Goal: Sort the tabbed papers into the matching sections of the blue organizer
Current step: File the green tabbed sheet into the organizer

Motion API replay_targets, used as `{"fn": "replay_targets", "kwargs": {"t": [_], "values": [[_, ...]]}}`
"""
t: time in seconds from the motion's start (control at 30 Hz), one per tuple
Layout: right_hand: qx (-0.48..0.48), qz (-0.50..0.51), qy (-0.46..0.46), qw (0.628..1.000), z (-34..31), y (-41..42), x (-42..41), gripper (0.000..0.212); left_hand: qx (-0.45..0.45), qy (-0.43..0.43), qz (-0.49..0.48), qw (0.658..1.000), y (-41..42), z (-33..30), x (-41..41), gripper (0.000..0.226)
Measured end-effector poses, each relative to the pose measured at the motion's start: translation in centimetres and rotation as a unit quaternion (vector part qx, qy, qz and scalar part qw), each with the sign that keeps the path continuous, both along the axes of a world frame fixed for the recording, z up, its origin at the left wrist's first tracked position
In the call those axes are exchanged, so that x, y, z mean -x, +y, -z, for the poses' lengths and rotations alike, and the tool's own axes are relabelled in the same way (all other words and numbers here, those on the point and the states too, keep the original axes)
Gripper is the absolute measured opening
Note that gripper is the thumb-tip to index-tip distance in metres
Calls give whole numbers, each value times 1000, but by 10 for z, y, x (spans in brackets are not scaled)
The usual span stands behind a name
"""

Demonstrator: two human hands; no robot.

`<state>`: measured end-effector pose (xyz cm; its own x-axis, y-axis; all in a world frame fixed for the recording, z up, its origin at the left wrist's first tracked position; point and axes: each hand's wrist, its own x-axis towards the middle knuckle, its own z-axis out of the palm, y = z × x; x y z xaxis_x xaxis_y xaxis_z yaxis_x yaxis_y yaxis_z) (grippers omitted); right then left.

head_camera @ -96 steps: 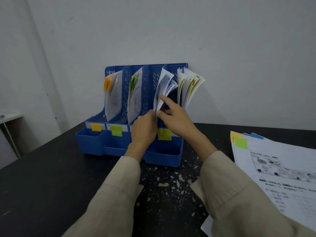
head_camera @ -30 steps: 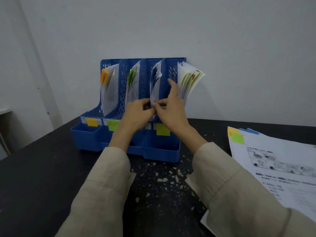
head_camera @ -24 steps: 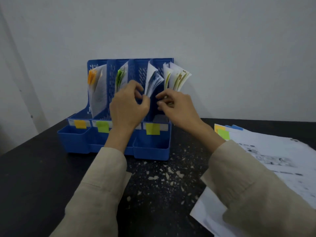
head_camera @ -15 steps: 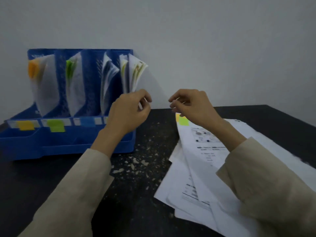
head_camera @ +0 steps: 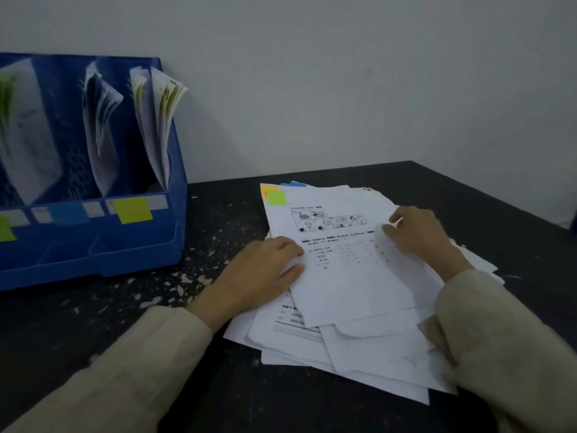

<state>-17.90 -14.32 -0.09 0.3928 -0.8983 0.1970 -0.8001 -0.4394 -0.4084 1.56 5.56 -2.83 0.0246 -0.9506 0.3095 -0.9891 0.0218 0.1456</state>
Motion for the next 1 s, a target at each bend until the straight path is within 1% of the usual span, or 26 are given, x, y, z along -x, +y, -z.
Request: {"fn": "replay_targets", "kwargs": {"t": [0.03,0.17,0.23,0.27,0.33,0.4,0.53,0.6,0.67,0.77,0.87,0.93,1.0], "values": [[3,9,9,1000,0,0,1,35,-3,-1,7,1000,0,4,2,63],[-9,21,18,1000,-2,0,1,49,4,24,6,1000,2,9,1,68],[-29,16,-3,999,-1,0,1,52,2,31,12,999,2,8,1,69],[-40,13,-29,999,0,0,0,52,0,38,12,999,3,9,1,69],[-48,13,-92,994,4,0,-1,48,-9,51,6,999,4,10,1,70],[-28,23,-139,990,6,-2,-2,36,-15,65,4,998,3,11,1,69],[30,32,-176,983,6,-1,-4,17,-47,77,-13,996,5,10,3,51],[49,35,-195,979,7,-2,-5,14,-49,78,-17,996,6,10,3,51],[42,41,-233,971,5,-4,-4,16,-43,85,-14,995,6,10,4,58],[10,40,-300,953,3,-10,-3,17,-39,143,-22,989,5,10,5,69],[-34,28,-373,927,3,-9,-6,11,-6,245,-29,969,4,9,5,75],[-54,14,-418,907,0,-7,-8,9,45,329,-40,942,3,4,6,71],[-67,0,-456,888,-3,-1,-12,9,91,406,-56,908,3,-8,4,62]]}}
